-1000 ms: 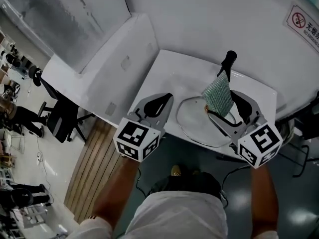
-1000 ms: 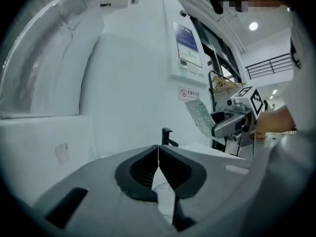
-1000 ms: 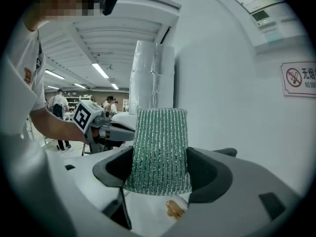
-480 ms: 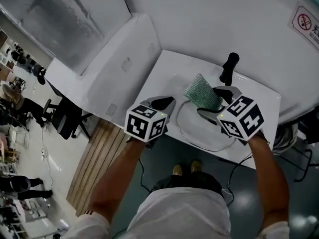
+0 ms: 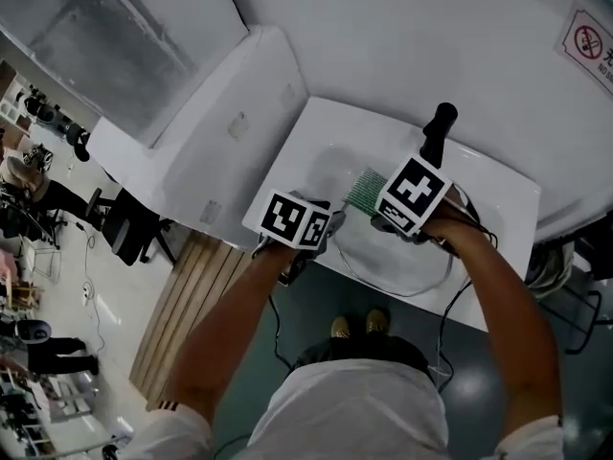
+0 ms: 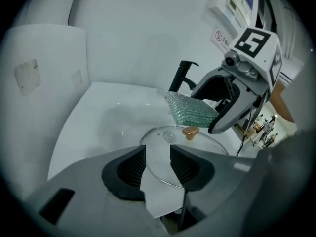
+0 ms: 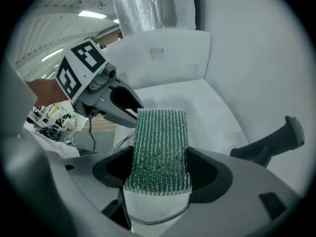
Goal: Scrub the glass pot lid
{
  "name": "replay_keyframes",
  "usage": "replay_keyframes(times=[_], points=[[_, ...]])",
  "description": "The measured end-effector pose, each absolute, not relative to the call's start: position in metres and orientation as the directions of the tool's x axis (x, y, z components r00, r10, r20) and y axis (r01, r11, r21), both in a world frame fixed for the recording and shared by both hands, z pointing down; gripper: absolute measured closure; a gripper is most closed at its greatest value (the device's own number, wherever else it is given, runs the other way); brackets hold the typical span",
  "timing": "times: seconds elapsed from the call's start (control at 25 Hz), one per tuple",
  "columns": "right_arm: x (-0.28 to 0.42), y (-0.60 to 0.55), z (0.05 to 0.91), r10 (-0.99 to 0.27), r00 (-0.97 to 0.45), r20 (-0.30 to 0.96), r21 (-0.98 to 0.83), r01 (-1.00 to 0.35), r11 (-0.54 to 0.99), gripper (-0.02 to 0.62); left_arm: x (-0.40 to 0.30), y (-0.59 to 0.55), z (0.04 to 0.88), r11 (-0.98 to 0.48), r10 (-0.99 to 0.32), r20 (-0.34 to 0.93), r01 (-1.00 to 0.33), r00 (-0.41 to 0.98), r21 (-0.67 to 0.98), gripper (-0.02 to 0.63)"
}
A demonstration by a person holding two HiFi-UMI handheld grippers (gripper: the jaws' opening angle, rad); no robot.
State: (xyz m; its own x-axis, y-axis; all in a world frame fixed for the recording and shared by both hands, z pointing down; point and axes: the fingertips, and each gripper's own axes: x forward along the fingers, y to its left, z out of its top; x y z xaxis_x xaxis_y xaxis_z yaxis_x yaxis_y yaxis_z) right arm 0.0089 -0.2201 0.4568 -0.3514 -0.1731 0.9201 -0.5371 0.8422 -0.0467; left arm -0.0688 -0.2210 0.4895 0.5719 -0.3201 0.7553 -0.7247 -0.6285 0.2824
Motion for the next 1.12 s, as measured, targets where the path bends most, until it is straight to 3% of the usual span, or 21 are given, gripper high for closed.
replay_keyframes(times=[0.24,0.52,1.12], points=[[0.003,-0.225,0.492,-0.018,-0.246,0.969,-0.111,-0.5,0.859,0.258,-0.067,-0.211,0.515,-0.614,-0.21,0.821,-0.725,0.53,0.311,0.426],[-0.003,-0.229,0.528,0.11,-0.144,0.983,-0.167,-0.486,0.858,0.258,-0.065,-0.202,0.527,-0.609,-0.183,0.848,-0.734,0.497,0.299,0.402],[0.006,-0.234,0.552,0.155,-0.116,0.981,-0.194,-0.557,0.808,0.258,-0.062,-0.195,0.542,-0.593,-0.122,0.861,-0.732,0.494,0.336,0.403]])
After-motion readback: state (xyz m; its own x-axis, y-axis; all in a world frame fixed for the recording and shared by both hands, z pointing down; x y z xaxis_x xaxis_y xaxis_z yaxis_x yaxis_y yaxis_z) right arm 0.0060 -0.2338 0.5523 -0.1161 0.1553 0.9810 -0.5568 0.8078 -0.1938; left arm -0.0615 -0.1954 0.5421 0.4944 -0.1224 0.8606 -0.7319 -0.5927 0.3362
